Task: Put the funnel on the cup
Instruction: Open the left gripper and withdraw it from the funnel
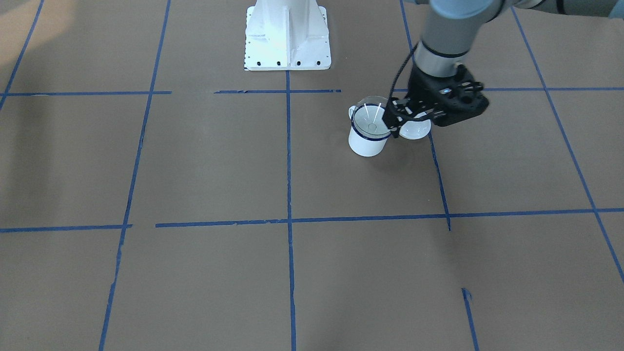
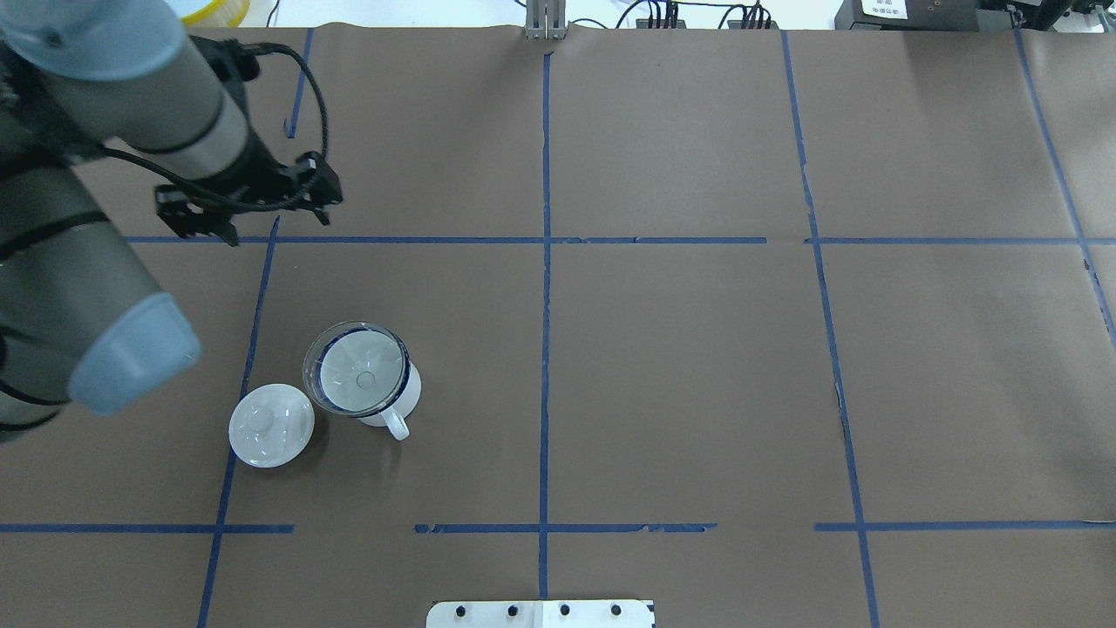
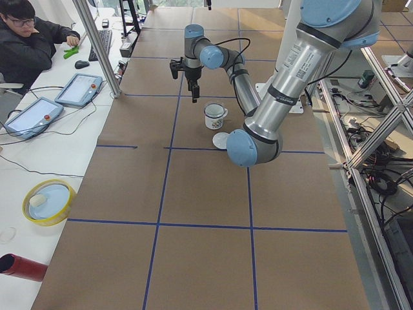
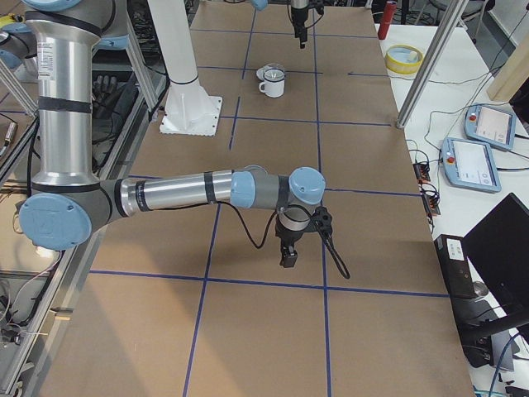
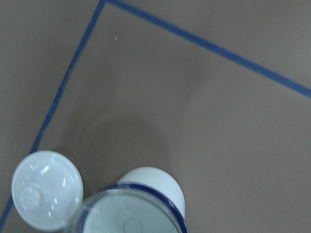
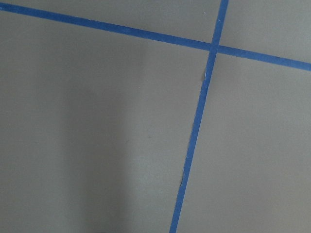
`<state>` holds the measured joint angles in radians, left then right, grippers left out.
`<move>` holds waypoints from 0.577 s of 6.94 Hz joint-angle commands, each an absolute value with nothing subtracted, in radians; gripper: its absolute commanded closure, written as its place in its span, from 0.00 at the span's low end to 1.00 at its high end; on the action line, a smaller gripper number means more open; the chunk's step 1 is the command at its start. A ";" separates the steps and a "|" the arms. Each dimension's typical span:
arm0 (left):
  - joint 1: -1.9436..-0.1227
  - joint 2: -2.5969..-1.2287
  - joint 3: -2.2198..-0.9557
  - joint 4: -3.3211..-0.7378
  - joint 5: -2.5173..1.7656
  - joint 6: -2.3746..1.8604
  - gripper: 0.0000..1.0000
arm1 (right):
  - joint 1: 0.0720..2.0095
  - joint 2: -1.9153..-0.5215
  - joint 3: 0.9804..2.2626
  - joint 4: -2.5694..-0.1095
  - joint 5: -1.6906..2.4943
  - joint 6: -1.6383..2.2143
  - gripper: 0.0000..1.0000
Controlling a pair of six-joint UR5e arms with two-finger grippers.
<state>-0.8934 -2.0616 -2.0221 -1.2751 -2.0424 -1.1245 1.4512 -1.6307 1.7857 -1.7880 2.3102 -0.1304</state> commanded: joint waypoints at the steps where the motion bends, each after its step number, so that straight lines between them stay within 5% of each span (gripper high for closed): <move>1: -1.189 -1.810 -2.054 -1.435 -2.198 -0.660 0.00 | 1.451 -1.631 1.786 -1.787 2.310 -0.130 0.00; 4: -1.536 -1.526 -2.014 -1.439 -2.209 0.012 0.00 | 1.451 -1.631 1.787 -1.787 2.310 -0.130 0.00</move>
